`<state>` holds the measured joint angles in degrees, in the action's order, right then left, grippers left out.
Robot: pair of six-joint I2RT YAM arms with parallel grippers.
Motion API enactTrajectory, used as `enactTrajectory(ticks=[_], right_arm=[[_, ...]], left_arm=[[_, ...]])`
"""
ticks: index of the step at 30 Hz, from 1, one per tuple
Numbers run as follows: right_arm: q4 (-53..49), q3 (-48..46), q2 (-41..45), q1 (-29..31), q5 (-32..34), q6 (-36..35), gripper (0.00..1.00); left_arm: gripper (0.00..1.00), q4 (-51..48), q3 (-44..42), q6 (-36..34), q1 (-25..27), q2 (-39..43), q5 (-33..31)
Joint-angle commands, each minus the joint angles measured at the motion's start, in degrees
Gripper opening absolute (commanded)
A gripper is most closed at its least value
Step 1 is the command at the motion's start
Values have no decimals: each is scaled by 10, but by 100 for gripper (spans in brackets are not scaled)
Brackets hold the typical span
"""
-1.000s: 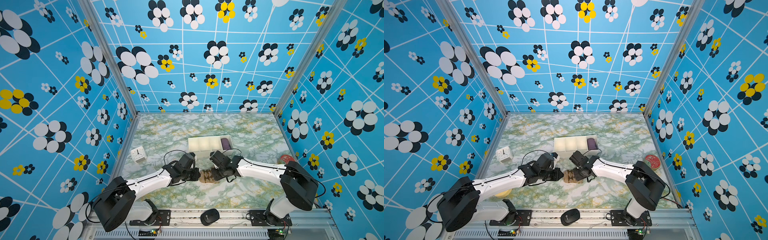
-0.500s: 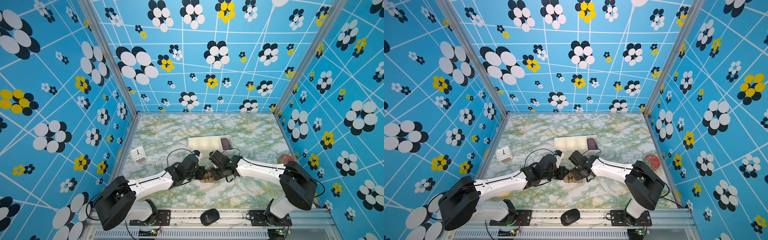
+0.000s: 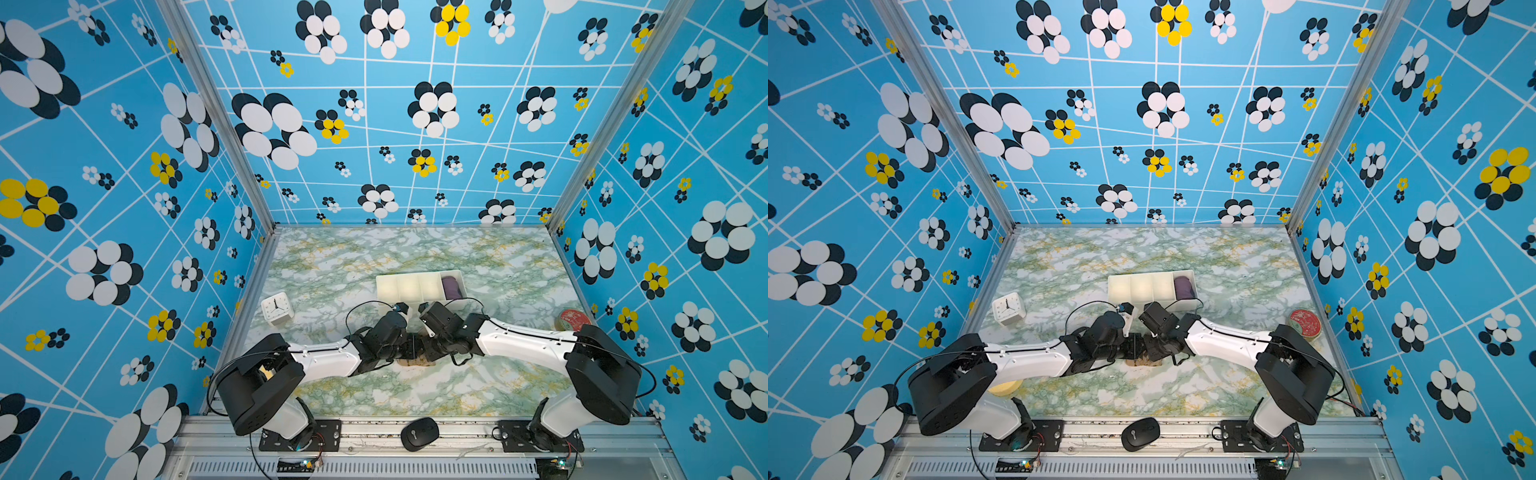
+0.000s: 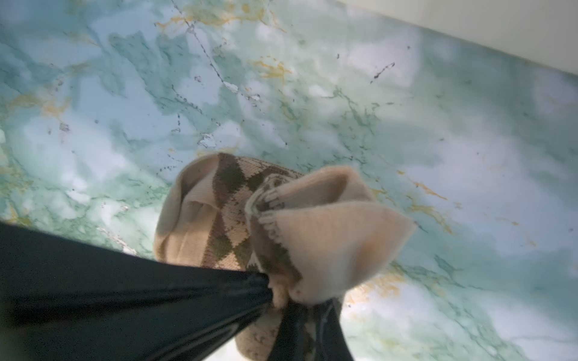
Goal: Roll the socks
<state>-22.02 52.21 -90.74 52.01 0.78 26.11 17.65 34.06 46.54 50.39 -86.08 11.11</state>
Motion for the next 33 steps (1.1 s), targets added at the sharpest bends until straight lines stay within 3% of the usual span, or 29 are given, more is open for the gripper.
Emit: enactTrajectory(ticks=[1,11,18,23,26,33], right_arm=[[5,-10,8,4,-13,7,0],[16,-18,10,1,-16,8,6],[49,-54,59,-31,-51,19,32],[85,-96,121,-79,-105,32,41],[95,-121,141,-109,-113,35,41],[99,-128,103,-133,-134,40,29]], left_arm=[[7,16,12,3,4,-15,5],[6,-10,28,-4,7,-107,12],[5,-36,28,-13,7,-115,5],[5,-47,8,-14,-1,-94,-3],[5,-45,-2,-11,-7,-82,-6],[5,-80,5,-25,-13,-60,-14]])
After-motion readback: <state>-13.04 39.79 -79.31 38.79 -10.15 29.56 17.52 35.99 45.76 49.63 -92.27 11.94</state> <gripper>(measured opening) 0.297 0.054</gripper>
